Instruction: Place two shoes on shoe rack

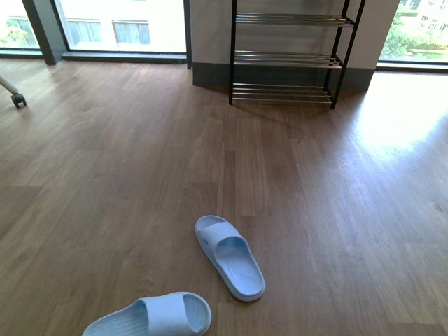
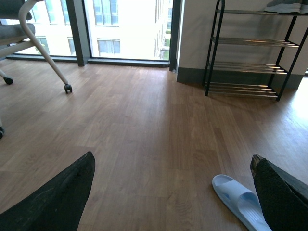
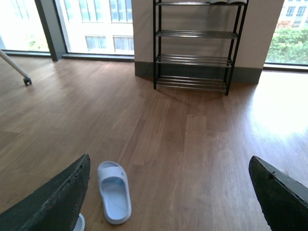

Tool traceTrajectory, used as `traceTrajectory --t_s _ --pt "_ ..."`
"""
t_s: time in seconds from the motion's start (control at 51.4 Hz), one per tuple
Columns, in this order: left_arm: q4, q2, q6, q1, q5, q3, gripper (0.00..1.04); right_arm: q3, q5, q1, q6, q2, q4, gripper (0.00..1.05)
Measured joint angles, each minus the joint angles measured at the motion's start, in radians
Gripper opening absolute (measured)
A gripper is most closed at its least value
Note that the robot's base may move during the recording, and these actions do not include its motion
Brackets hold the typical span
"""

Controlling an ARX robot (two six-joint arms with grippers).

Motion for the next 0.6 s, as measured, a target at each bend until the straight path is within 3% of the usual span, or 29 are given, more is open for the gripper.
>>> traceTrajectory --t_s 0.603 --pt "0.0 0.0 0.0 0.001 -0.005 0.0 0.95 0.0 -0.007 0.0 0.002 -0.002 0.0 0.95"
